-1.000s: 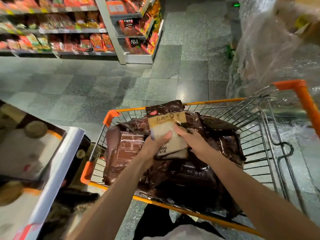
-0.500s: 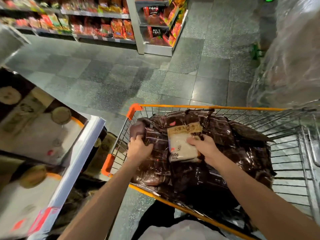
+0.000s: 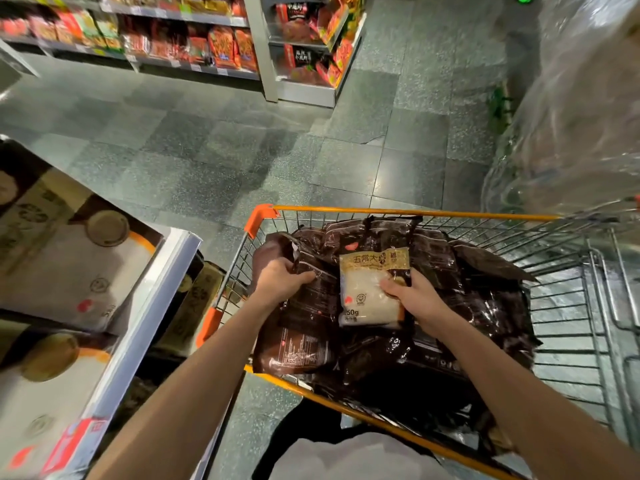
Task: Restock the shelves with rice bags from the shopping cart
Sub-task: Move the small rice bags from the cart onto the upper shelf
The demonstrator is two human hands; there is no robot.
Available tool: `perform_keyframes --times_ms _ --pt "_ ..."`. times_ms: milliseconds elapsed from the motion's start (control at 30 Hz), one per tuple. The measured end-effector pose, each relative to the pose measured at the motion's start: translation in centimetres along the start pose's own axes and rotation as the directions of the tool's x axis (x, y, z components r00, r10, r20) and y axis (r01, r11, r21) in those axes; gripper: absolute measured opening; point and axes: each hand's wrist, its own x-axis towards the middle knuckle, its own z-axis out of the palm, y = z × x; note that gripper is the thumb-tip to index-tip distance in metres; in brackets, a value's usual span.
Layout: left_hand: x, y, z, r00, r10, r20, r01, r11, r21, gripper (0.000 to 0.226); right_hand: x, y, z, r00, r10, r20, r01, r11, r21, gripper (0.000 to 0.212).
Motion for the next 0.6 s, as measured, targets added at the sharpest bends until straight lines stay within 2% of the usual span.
perform_keyframes --times_ms 100,200,233,300,400,500,533,600 --pt "-0.5 0.3 0.0 0.993 -0.060 0.103 0.081 0.972 -0.221 0.018 -0.4 0.5 -1.1 1.000 0.017 0.003 -0.017 0.997 0.069 0.030" --pt "-1.4 0.2 -0.6 0.961 -0.090 0.260 0.196 0.888 -0.417 0.068 -0.8 0.7 -2.3 1.000 0.008 0.014 -0.010 0.992 0.124 0.030" --pt "-1.9 0.3 -0.7 0.949 -0.069 0.309 0.208 0.871 -0.445 0.076 -0.8 0.8 -2.7 1.000 0.007 0.016 -0.009 0.990 0.143 0.029" --pt "-3.0 0.7 -0.7 0.927 0.002 0.375 0.183 0.870 -0.458 0.066 -1.1 0.8 -3.5 1.000 0.013 0.018 -0.016 0.979 0.202 0.025" --pt "-4.9 2.1 -0.4 0.940 0.106 0.325 0.048 0.901 -0.432 0.043 -1.4 0.9 -4.5 0.999 0.036 0.017 -0.039 0.952 0.304 0.025" --pt "-5.4 4.0 0.2 0.957 0.193 0.215 -0.053 0.849 -0.526 0.023 -2.4 0.5 -6.1 0.999 0.049 0.005 -0.048 0.930 0.364 0.025" --pt "-5.5 5.0 0.4 0.955 0.237 0.182 -0.101 0.829 -0.550 0.019 -2.7 0.5 -6.8 0.999 0.046 -0.005 -0.041 0.928 0.370 0.024" --pt "-5.5 7.4 0.9 0.944 0.309 0.115 -0.200 0.813 -0.546 0.030 -3.5 0.4 -8.4 0.999 0.026 -0.019 -0.017 0.927 0.375 0.019"
